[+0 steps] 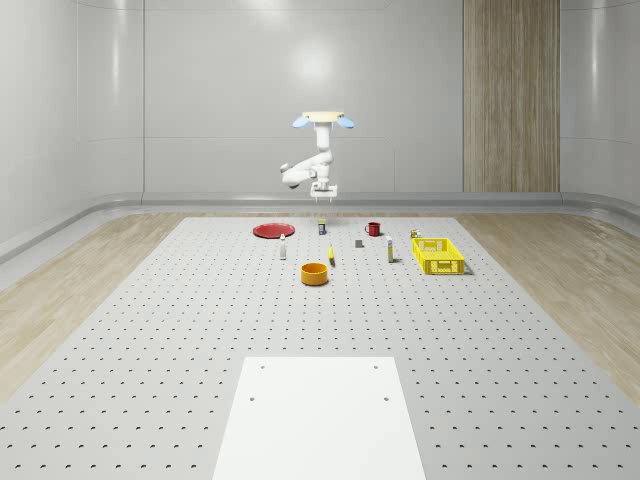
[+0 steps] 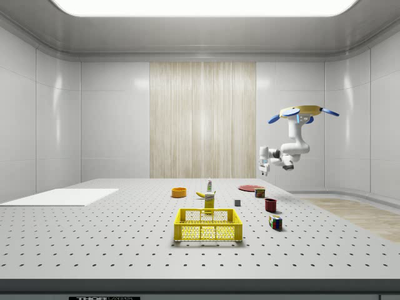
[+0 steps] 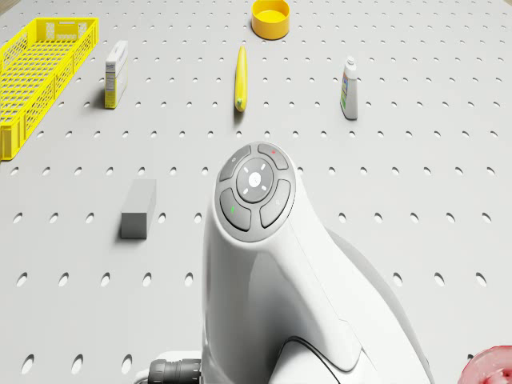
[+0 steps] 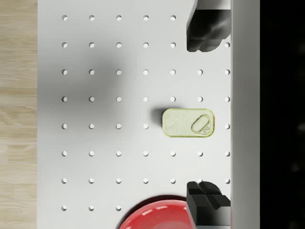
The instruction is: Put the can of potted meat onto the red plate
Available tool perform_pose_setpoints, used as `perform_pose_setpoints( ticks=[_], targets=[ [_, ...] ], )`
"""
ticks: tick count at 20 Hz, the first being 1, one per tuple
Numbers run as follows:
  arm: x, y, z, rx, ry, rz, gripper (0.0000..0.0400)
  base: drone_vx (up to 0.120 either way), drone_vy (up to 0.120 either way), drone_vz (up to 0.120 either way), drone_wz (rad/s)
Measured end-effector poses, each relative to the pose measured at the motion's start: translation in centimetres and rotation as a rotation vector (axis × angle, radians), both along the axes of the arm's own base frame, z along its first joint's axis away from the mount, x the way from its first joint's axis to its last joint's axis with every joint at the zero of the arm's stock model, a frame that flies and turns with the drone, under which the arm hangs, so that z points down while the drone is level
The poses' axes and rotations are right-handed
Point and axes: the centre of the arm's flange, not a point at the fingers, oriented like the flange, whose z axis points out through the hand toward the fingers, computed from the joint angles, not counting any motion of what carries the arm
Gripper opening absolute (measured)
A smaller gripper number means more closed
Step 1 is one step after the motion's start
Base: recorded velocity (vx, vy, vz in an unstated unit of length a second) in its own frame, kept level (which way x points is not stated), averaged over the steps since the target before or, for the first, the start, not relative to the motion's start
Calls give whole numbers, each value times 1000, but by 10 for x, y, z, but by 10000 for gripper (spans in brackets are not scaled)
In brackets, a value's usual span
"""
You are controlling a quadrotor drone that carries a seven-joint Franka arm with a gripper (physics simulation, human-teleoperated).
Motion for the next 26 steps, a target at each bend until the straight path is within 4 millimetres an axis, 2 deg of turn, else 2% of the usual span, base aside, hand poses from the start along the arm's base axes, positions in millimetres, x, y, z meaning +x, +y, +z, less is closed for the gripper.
perform_pose_setpoints(
  ticks=[5,9,12,26],
  targets=[
    [0,0,0,-1,0,0,400,0,-32,-120,0],
    [0,0,0,-1,0,0,400,110,0,-120,0],
    [0,0,2,-1,0,0,400,0,0,-27,0],
    [1,0,57,-1,0,1,400,0,0,0,0]
  ],
)
